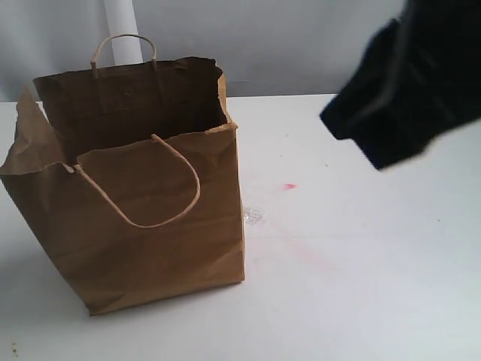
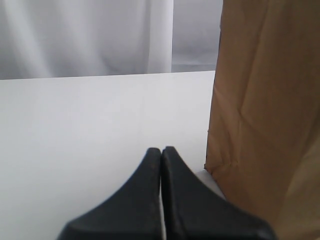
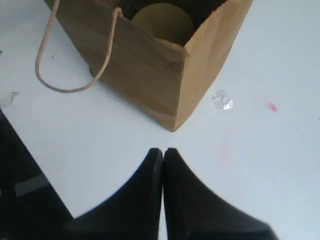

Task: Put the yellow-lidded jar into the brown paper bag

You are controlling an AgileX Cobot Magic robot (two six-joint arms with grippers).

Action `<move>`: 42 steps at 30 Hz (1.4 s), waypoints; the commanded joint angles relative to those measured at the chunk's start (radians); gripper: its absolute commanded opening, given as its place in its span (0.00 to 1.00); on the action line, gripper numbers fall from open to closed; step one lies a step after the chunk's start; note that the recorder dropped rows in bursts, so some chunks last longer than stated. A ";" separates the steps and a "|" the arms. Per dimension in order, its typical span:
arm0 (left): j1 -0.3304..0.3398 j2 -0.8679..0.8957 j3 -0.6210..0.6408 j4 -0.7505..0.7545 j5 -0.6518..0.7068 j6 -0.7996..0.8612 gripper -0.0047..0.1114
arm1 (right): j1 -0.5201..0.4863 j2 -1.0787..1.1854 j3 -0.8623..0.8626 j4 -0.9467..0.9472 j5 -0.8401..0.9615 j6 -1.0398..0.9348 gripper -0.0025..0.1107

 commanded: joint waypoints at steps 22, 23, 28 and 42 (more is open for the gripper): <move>-0.003 0.003 -0.002 -0.004 -0.008 -0.004 0.05 | -0.001 -0.458 0.697 0.027 -0.439 0.071 0.02; -0.003 0.003 -0.002 -0.004 -0.008 -0.004 0.05 | -0.001 -0.458 0.697 0.022 -0.442 0.061 0.02; -0.003 0.003 -0.002 -0.004 -0.008 -0.004 0.05 | -0.001 -0.458 0.702 -0.040 -0.504 0.060 0.02; -0.003 0.003 -0.002 -0.004 -0.008 -0.004 0.05 | -0.206 -0.889 1.031 -0.184 -0.922 0.042 0.02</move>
